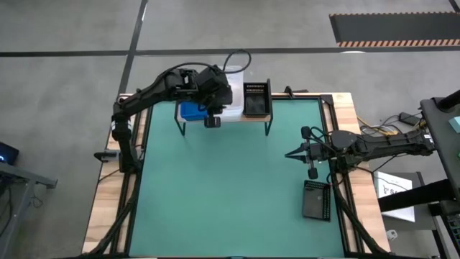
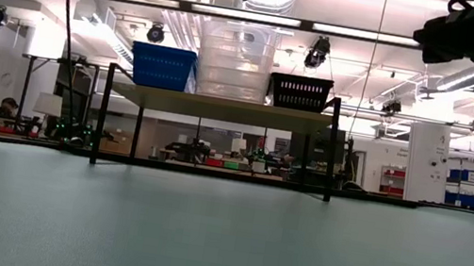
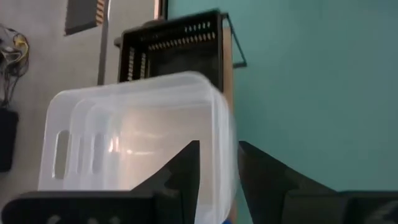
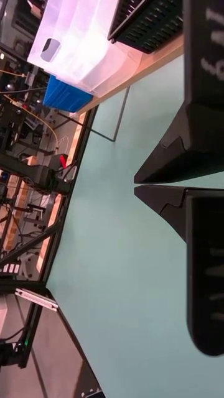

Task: Stack baskets on shelf by color
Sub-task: Stack the black bin on the black bins on the shelf

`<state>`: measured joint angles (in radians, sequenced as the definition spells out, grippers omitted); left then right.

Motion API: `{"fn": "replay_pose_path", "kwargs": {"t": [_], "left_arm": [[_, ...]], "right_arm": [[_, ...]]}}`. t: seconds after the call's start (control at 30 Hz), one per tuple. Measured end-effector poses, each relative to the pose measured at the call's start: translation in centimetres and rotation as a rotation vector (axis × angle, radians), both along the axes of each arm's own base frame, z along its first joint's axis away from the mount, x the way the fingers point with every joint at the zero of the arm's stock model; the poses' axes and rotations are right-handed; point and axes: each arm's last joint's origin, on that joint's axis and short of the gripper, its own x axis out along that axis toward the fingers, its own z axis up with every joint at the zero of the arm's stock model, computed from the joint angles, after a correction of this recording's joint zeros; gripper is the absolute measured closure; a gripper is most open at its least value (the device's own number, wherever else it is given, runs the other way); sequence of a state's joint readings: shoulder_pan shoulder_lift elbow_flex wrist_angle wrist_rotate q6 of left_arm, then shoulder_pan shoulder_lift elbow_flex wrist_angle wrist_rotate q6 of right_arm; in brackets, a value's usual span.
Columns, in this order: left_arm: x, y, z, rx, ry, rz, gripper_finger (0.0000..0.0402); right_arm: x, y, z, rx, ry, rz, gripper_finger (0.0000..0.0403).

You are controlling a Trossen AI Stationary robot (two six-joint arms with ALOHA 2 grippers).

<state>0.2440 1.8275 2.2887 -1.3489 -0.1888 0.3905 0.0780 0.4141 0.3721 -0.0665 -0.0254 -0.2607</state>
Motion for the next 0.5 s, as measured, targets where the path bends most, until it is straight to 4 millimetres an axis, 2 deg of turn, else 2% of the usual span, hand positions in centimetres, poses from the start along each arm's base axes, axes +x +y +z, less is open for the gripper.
{"fn": "replay_pose_path", "kwargs": {"t": [0.13,0.2,0.4,0.5], "left_arm": [[0.6,-1.1,0.2,-0.002,-0.041,-0.023,0.0314],[1.0,-2.4,0.4,0.004,-0.068,-0.062,0.0323],[2.1,-8.3,0.7,0.003,-0.139,-0.233,0.0372],[3.0,-12.0,-0.1,-0.002,-0.176,-0.336,0.0394]], "right_arm": [[0.0,0.0,-0.1,-0.001,0.009,0.000,0.0394],[0.0,0.0,-0.1,-0.001,0.010,0.000,0.0394],[0.0,0.0,-0.1,0.010,0.014,-0.002,0.0394],[0.0,0.0,-0.2,0.026,0.024,-0.006,0.0394]]}}
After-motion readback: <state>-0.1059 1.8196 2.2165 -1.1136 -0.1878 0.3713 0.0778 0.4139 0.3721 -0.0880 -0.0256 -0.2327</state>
